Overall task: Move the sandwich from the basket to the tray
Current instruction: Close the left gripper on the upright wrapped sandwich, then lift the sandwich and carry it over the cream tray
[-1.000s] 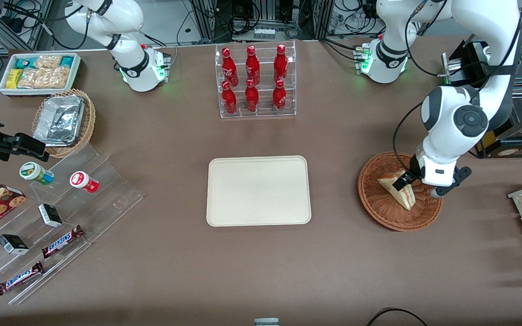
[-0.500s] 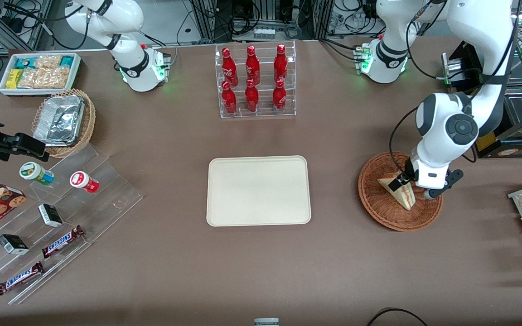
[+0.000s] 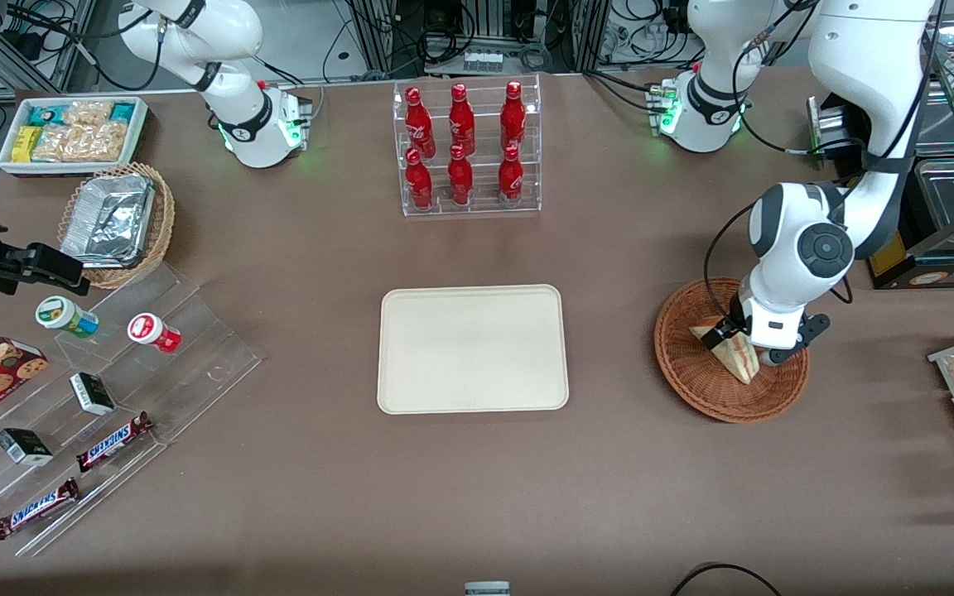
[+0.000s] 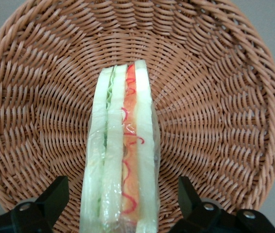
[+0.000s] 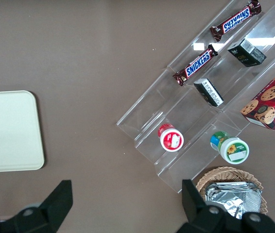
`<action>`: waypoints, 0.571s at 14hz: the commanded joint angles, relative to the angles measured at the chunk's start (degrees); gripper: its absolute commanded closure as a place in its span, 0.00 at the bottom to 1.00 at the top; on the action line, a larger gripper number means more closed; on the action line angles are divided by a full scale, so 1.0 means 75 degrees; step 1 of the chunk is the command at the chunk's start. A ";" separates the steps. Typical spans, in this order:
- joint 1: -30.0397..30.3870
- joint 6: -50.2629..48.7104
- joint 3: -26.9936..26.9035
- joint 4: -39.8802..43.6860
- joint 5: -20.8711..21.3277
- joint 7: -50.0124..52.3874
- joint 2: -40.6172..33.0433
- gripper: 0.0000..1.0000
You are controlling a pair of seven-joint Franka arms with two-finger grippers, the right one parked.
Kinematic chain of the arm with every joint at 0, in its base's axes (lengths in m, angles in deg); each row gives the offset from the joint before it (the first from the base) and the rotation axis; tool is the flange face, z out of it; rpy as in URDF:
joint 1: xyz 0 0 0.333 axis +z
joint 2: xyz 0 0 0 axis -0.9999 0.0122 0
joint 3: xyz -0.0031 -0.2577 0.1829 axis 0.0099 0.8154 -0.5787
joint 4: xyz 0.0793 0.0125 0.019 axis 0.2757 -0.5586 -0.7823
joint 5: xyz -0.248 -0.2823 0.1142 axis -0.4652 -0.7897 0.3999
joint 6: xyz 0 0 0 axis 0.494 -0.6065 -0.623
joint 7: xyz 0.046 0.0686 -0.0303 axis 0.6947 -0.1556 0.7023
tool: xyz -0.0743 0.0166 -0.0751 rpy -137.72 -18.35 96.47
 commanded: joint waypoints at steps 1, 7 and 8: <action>-0.0035 0.0153 -0.0032 -0.0084 0.0070 0.0229 -0.0054 0.64; -0.0047 0.0071 -0.0032 -0.0049 0.0093 0.0171 -0.0240 1.00; -0.0047 0.0036 -0.0032 -0.0026 0.0093 0.0136 -0.0357 1.00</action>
